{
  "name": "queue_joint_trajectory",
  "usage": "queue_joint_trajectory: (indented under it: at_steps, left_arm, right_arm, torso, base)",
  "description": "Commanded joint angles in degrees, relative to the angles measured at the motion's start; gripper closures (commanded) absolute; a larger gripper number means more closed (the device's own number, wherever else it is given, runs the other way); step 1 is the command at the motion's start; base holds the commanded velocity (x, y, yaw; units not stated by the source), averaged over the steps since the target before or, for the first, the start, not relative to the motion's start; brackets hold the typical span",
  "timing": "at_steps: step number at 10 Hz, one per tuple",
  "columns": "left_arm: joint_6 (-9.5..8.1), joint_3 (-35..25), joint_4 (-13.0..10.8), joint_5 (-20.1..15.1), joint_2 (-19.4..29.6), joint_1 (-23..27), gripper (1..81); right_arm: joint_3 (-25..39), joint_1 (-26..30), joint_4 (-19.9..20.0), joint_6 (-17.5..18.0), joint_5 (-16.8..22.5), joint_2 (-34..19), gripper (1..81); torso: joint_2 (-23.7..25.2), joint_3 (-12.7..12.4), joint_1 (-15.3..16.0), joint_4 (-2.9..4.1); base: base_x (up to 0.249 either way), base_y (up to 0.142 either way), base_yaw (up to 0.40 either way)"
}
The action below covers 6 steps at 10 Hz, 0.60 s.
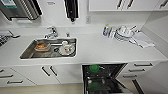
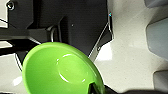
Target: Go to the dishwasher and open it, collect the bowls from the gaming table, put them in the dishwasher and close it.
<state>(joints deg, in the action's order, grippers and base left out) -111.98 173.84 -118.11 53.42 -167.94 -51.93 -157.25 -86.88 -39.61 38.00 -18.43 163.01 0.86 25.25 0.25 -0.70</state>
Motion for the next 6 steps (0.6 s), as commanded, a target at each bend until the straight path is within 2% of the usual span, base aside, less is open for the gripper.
queue_joint_trajectory:
  at_steps: [1, 2, 3, 4, 5, 6]
  left_arm:
    - [15.65, -0.69, 10.36, -3.50, 7.17, -9.62, 1.0]
    - [18.28, -0.77, 12.64, -3.94, 8.05, -13.48, 1.0]
    - [21.19, -0.78, 14.49, -5.96, 8.05, -16.84, 1.0]
    - [25.23, -0.78, 17.48, -8.07, 7.70, -20.08, 1.0]
    - [28.56, -0.87, 19.84, -8.59, 7.44, -22.64, 1.0]
    - [31.12, -0.87, 21.79, -8.77, 7.09, -24.75, 1.0]
  right_arm:
    - [5.82, -0.09, -0.30, 1.99, 0.06, -5.39, 81.1]
    - [10.03, -0.09, -0.12, 2.25, -1.50, -8.45, 81.1]
    - [12.85, -0.19, -0.21, 3.05, -4.24, -11.28, 81.1]
    - [16.10, 0.16, -0.30, 5.16, -7.41, -15.06, 81.1]
    - [20.47, 1.22, -0.91, 8.04, -8.55, -18.99, 81.1]
    - [25.07, 2.45, -1.00, 9.11, -8.81, -22.44, 81.1]
  torso:
    - [0.00, 0.00, 0.00, 0.00]
    - [0.00, 0.00, 0.00, 0.00]
    - [0.00, 0.00, 0.00, 0.00]
    - [0.00, 0.00, 0.00, 0.00]
    - [0.00, 0.00, 0.00, 0.00]
    - [0.00, 0.00, 0.00, 0.00]
  base:
    - [0.000, 0.000, 0.000]
    - [0.000, 0.000, 0.000]
    - [0.000, 0.000, 0.000]
    - [0.000, 0.000, 0.000]
    - [0.000, 0.000, 0.000]
    - [0.000, 0.000, 0.000]
